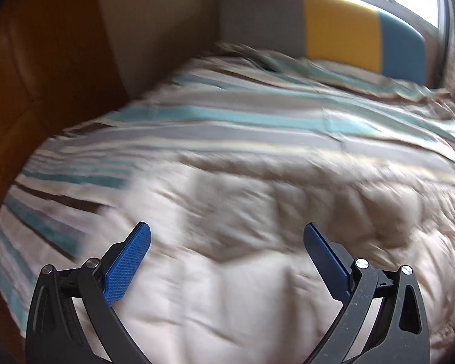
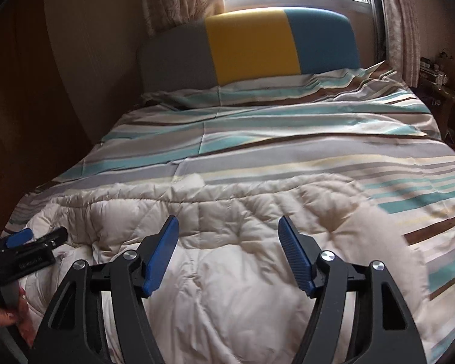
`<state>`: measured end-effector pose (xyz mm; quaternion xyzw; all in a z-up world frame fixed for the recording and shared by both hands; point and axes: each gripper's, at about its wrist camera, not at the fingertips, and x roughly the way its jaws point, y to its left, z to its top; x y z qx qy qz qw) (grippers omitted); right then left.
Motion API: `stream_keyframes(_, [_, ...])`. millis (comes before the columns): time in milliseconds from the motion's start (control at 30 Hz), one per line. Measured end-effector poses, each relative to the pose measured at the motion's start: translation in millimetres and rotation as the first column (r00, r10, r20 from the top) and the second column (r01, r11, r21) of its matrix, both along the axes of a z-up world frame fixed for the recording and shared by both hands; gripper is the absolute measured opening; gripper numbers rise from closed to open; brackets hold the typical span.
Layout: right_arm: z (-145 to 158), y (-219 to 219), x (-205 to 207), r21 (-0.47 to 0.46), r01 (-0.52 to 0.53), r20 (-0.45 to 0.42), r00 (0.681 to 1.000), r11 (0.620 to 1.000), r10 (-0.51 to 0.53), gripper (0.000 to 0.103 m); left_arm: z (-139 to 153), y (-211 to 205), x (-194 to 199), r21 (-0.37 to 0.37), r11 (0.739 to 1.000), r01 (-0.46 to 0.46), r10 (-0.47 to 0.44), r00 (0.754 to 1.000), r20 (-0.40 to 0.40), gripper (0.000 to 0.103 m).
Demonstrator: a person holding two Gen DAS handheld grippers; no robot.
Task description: Fold large clothes
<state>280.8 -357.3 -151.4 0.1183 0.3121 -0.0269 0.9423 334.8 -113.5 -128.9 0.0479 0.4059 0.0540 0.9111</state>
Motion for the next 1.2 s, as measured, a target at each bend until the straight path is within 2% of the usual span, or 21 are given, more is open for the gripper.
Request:
stream_keyframes(67, [0, -18, -3, -0.059, 0.051, -0.017, 0.999, 0.997, -0.052, 0.068, 2, 19, 8, 0.011, 0.999, -0.033, 0.033, 0.999, 0.004, 0.100])
stream_keyframes(133, [-7, -35, -1, -0.084, 0.091, -0.042, 0.995, 0.992, -0.095, 0.068, -5, 33, 18, 0.057, 0.996, -0.075, 0.076, 0.997, -0.016, 0.100])
stream_keyframes(200, [-22, -52, 4, -0.060, 0.121, -0.091, 0.988, 0.991, -0.126, 0.068, -16, 43, 28, 0.095, 0.990, -0.102, 0.106, 0.994, -0.039, 0.100])
stream_keyframes(233, [-34, -58, 7, -0.037, 0.122, -0.124, 0.984, 0.992, -0.126, 0.068, -26, 48, 33, 0.082, 0.992, -0.095, 0.100, 0.993, -0.063, 0.100])
stream_keyframes(333, [-56, -62, 9, -0.030, 0.130, -0.136, 0.982, 0.991, -0.133, 0.069, -45, 62, 33, -0.039, 0.997, -0.068, 0.066, 0.996, -0.068, 0.100])
stream_keyframes(433, [-65, -57, 12, -0.071, 0.146, -0.128, 0.980, 0.987, -0.155, 0.069, -56, 77, 32, -0.162, 0.985, -0.065, 0.056, 0.997, -0.059, 0.100])
stream_keyframes(533, [-69, -53, 18, -0.094, 0.141, -0.145, 0.977, 0.986, -0.154, 0.071, -62, 81, 35, -0.207, 0.976, -0.064, 0.049, 0.996, -0.075, 0.100])
stream_keyframes(700, [-68, -53, 19, -0.106, 0.139, -0.149, 0.977, 0.985, -0.154, 0.071, -58, 77, 31, -0.200, 0.977, -0.068, 0.053, 0.995, -0.080, 0.100])
stream_keyframes(800, [-61, -50, 16, -0.120, 0.135, -0.158, 0.976, 0.984, -0.153, 0.072, -45, 81, 18, -0.196, 0.976, -0.094, 0.075, 0.992, -0.103, 0.100])
stream_keyframes(900, [-49, -45, 4, -0.136, 0.130, -0.147, 0.978, 0.982, -0.150, 0.074, -28, 85, -13, -0.226, 0.970, -0.088, 0.080, 0.996, -0.043, 0.100])
stream_keyframes(1000, [-37, -38, -12, -0.128, 0.121, -0.129, 0.982, 0.984, -0.137, 0.075, -19, 88, -44, -0.203, 0.977, -0.070, 0.073, 0.997, 0.006, 0.100])
stream_keyframes(1100, [-26, -27, -30, -0.122, 0.104, -0.099, 0.988, 0.987, -0.117, 0.083, -18, 92, -62, -0.198, 0.977, -0.077, 0.082, 0.996, 0.018, 0.100])
stream_keyframes(1200, [-17, -12, -48, -0.127, 0.072, -0.076, 0.994, 0.989, -0.082, 0.083, -20, 100, -79, -0.208, 0.971, -0.121, 0.128, 0.992, 0.021, 0.100])
